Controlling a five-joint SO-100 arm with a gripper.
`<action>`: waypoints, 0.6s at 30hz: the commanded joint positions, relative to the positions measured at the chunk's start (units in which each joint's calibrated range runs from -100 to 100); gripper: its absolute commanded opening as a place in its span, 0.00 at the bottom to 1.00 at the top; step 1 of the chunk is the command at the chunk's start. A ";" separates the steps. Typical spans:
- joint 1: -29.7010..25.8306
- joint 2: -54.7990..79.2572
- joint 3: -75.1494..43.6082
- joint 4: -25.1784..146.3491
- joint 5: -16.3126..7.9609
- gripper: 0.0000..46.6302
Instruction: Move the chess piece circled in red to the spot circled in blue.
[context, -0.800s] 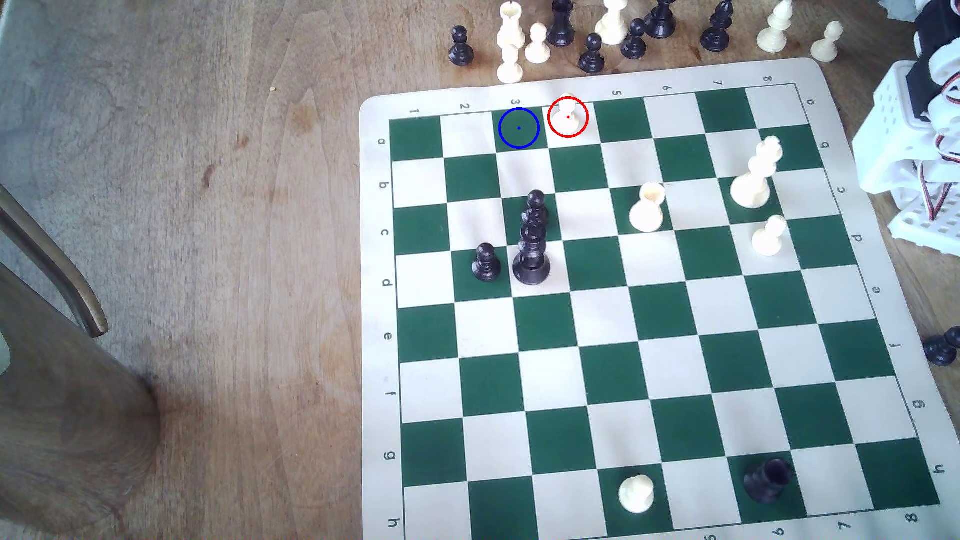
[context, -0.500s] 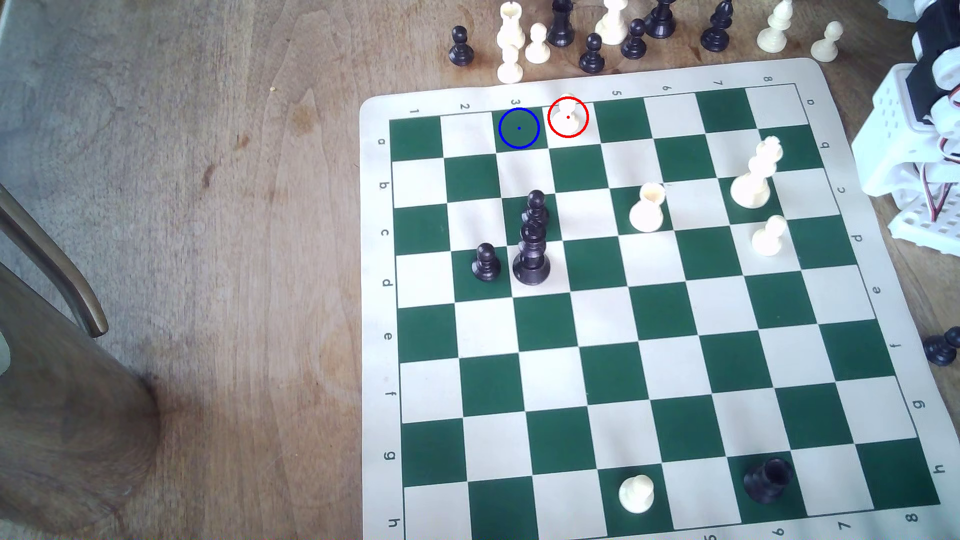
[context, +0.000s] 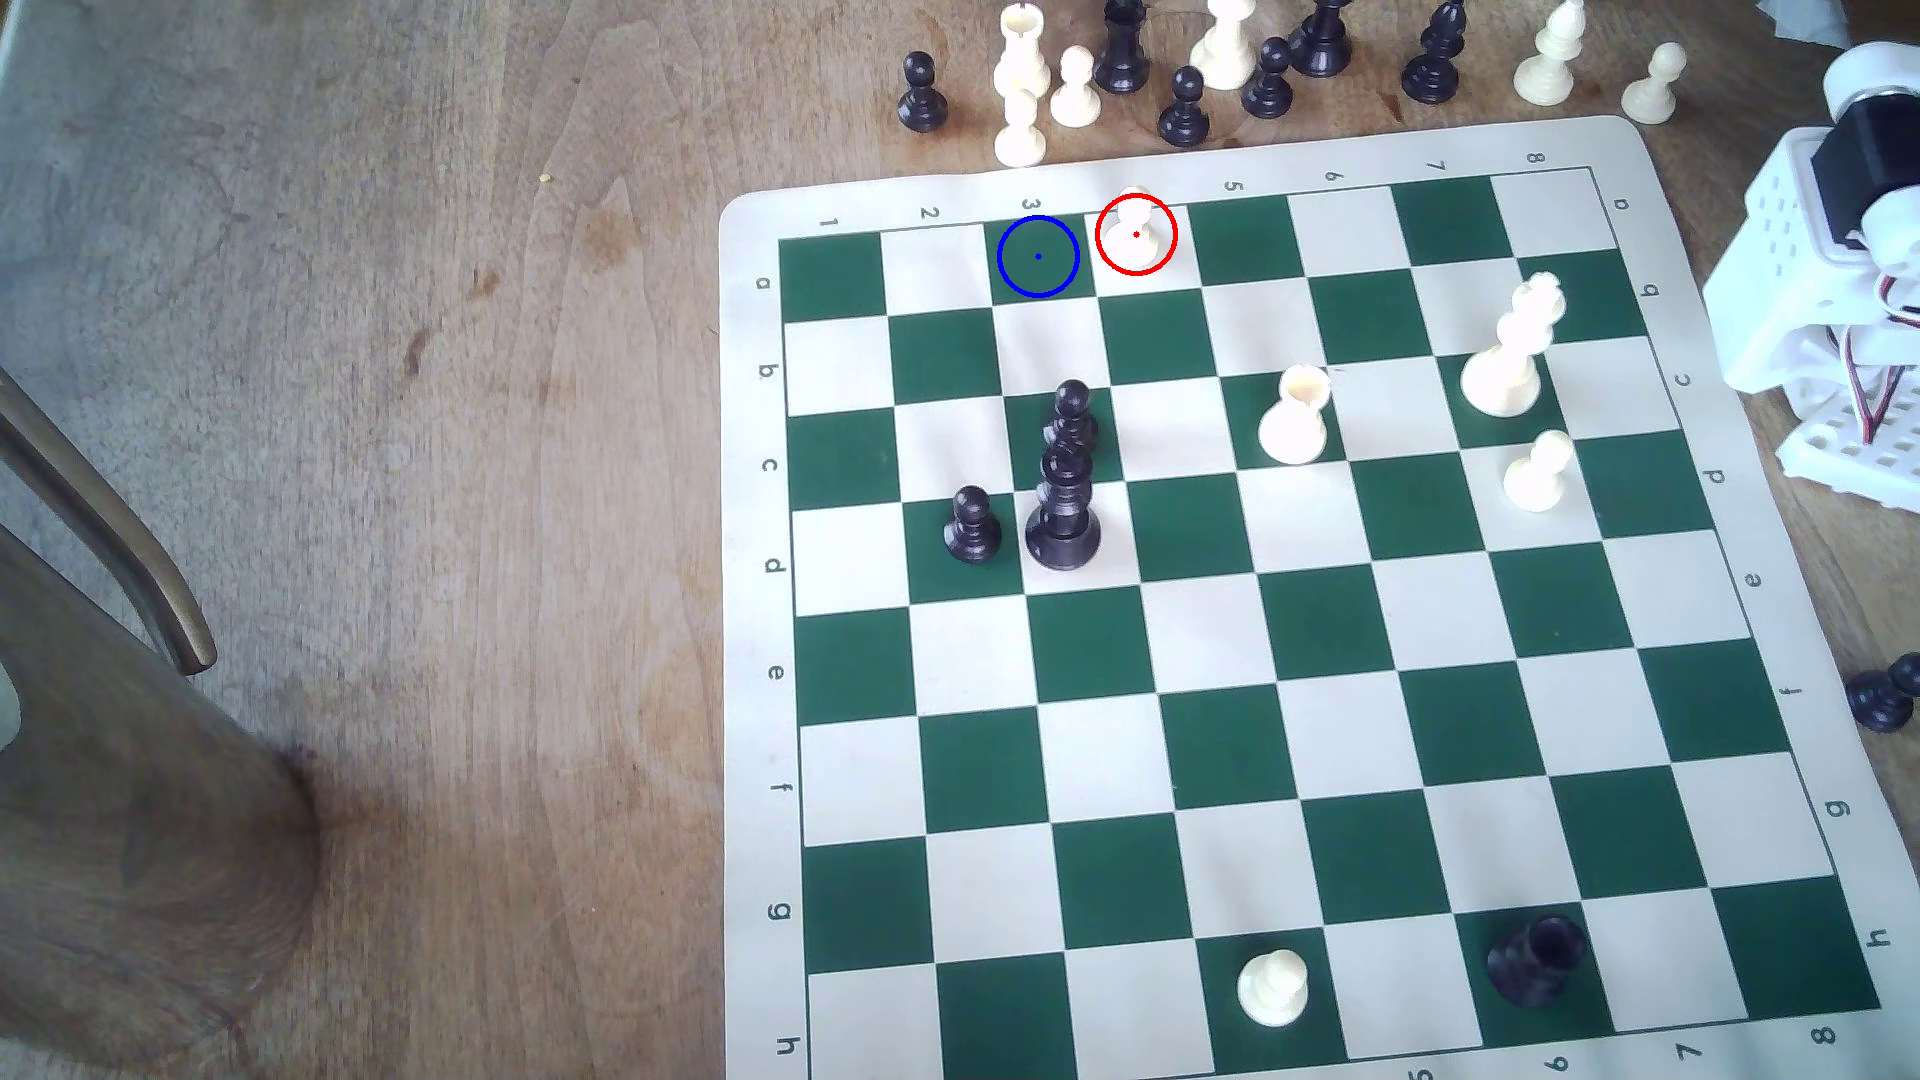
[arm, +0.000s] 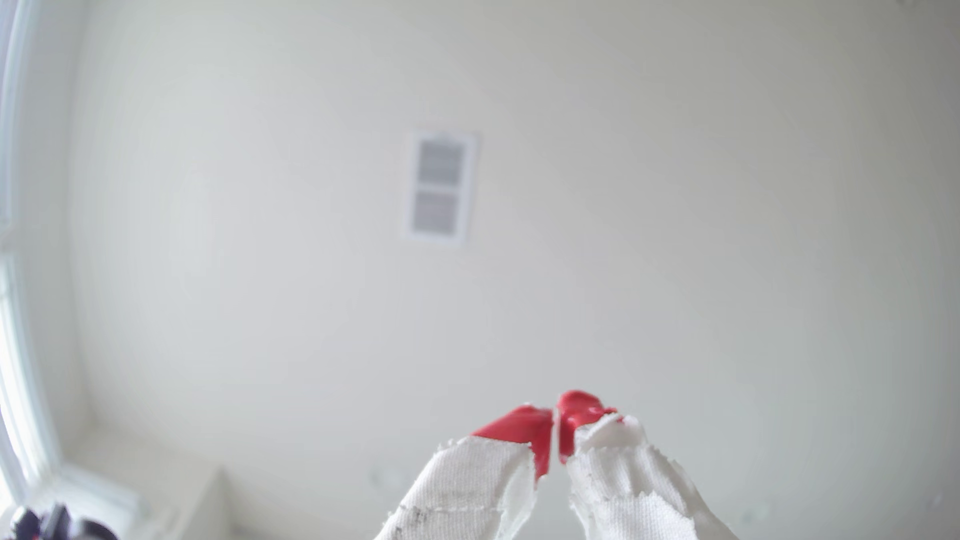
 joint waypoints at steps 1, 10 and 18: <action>0.39 0.05 -8.24 15.92 -0.05 0.00; 0.86 0.14 -11.14 23.94 -0.10 0.01; 6.42 0.14 -16.04 54.08 -0.68 0.07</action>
